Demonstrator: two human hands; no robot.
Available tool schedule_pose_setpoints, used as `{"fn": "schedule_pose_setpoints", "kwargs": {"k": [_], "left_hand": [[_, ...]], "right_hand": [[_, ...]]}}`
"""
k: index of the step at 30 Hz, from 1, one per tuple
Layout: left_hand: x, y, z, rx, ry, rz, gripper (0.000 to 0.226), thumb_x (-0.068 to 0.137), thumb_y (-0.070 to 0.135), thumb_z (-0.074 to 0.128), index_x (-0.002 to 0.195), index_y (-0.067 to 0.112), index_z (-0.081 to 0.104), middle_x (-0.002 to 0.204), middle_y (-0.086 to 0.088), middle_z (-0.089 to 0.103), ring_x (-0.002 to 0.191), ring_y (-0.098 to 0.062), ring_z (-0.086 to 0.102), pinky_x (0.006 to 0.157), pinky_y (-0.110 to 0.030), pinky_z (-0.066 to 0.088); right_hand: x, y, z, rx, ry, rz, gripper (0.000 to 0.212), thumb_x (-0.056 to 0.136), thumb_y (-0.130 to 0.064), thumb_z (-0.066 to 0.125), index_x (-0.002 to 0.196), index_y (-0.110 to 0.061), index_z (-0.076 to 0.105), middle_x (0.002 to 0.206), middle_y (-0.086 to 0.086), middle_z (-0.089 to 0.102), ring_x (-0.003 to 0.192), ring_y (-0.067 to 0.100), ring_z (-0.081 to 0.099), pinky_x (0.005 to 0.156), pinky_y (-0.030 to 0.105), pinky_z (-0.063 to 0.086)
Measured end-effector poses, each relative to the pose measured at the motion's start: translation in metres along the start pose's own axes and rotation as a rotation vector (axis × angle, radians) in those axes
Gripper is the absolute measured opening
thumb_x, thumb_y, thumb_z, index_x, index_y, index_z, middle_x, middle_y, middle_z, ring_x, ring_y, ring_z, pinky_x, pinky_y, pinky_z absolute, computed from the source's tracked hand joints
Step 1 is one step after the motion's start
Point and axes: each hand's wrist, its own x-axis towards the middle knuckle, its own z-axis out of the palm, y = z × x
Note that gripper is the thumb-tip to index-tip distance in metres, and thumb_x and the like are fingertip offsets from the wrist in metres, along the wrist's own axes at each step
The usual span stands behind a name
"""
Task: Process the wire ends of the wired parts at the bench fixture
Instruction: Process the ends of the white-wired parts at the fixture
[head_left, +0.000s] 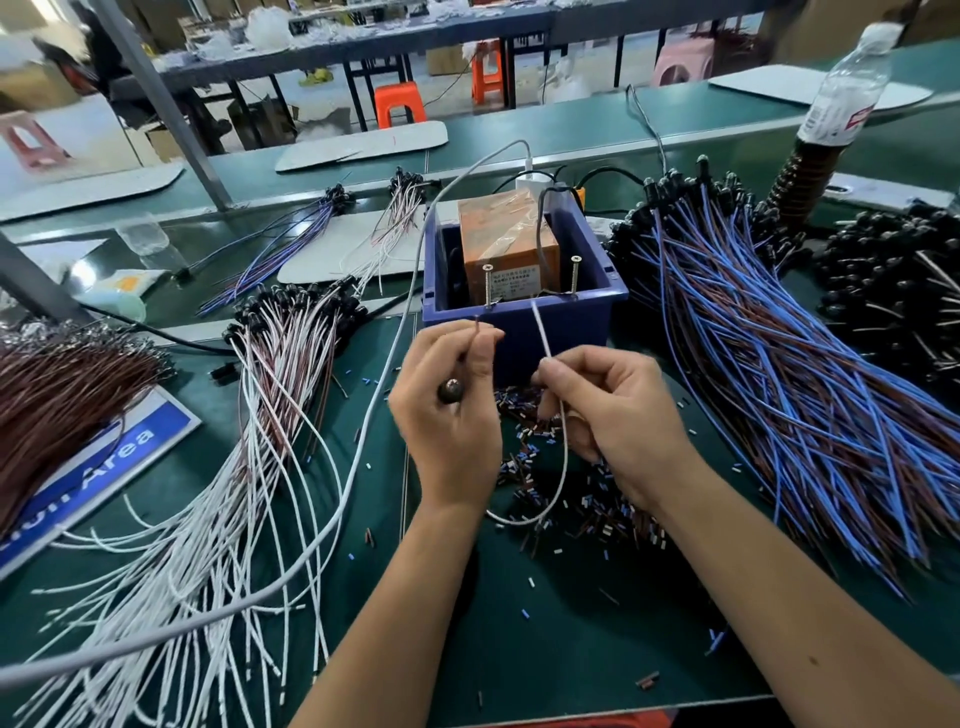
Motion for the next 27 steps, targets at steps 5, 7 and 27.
{"fn": "schedule_pose_setpoints", "kwargs": {"k": [5, 7, 27], "left_hand": [[0.001, 0.003, -0.001, 0.053, 0.200, -0.061, 0.013, 0.105, 0.020, 0.060, 0.104, 0.016, 0.072, 0.063, 0.009, 0.065, 0.056, -0.012, 0.061, 0.059, -0.029, 0.048], [0.003, 0.005, -0.002, 0.102, 0.211, -0.097, 0.009, 0.104, 0.019, 0.061, 0.104, 0.012, 0.066, 0.061, 0.012, 0.065, 0.056, -0.013, 0.065, 0.060, -0.034, 0.052], [0.008, 0.017, 0.002, 0.168, 0.130, -0.118, 0.009, 0.097, 0.005, 0.066, 0.092, 0.007, 0.074, 0.070, 0.005, 0.072, 0.066, -0.007, 0.068, 0.068, -0.013, 0.047]], "right_hand": [[0.000, -0.005, -0.002, -0.024, 0.141, -0.144, 0.025, 0.103, -0.018, 0.064, 0.082, -0.015, 0.077, 0.062, 0.012, 0.067, 0.034, 0.009, 0.037, 0.036, 0.017, 0.029], [0.001, -0.005, -0.003, -0.021, 0.179, -0.152, 0.027, 0.104, -0.019, 0.063, 0.081, -0.015, 0.077, 0.061, 0.013, 0.066, 0.033, 0.010, 0.036, 0.036, 0.018, 0.029], [0.004, 0.002, -0.005, 0.031, 0.206, -0.096, 0.029, 0.105, -0.016, 0.060, 0.080, -0.007, 0.070, 0.059, 0.012, 0.061, 0.028, 0.013, 0.034, 0.035, 0.016, 0.027]]}}
